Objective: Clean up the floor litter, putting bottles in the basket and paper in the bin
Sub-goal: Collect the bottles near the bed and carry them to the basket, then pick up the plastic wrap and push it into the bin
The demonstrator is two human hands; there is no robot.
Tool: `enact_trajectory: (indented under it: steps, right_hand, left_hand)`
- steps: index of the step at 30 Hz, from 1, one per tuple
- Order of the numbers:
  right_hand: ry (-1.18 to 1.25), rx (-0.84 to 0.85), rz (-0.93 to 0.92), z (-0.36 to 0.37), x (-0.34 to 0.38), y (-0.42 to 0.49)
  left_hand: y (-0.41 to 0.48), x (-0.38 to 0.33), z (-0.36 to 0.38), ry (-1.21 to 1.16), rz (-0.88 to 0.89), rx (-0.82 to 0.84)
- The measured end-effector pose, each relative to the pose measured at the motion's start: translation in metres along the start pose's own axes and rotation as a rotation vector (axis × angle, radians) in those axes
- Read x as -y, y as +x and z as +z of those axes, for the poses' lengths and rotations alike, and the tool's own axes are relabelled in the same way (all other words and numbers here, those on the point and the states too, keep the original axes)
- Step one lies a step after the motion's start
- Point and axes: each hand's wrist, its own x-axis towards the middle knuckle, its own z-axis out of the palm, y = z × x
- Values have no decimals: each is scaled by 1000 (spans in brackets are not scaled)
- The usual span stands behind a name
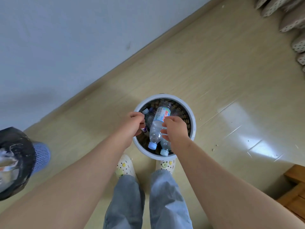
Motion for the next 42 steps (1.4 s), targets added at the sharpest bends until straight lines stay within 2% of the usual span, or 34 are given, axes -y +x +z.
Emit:
enact_trajectory:
  steps: [7, 13, 22, 29, 34, 42]
  right_hand:
    - [155, 52, -238, 19, 94, -94]
    - [245, 142, -488, 32, 185, -224]
    - [249, 344, -796, 58, 252, -399]
    - [186, 541, -940, 64, 266, -494]
    - [58, 670, -1060, 60, 265, -548]
    - [-188, 940, -1148, 111, 203, -632]
  left_hand:
    - [-87, -99, -65, -300, 244, -67]
    - [-208, -180, -136, -415, 526, -40]
    - [-354, -230, -231, -557, 801, -108]
    - [-458, -229, -280, -633, 999, -256]
    - [-515, -207, -293, -730, 1068, -377]
    - [-589, -110, -345, -913, 1135, -649]
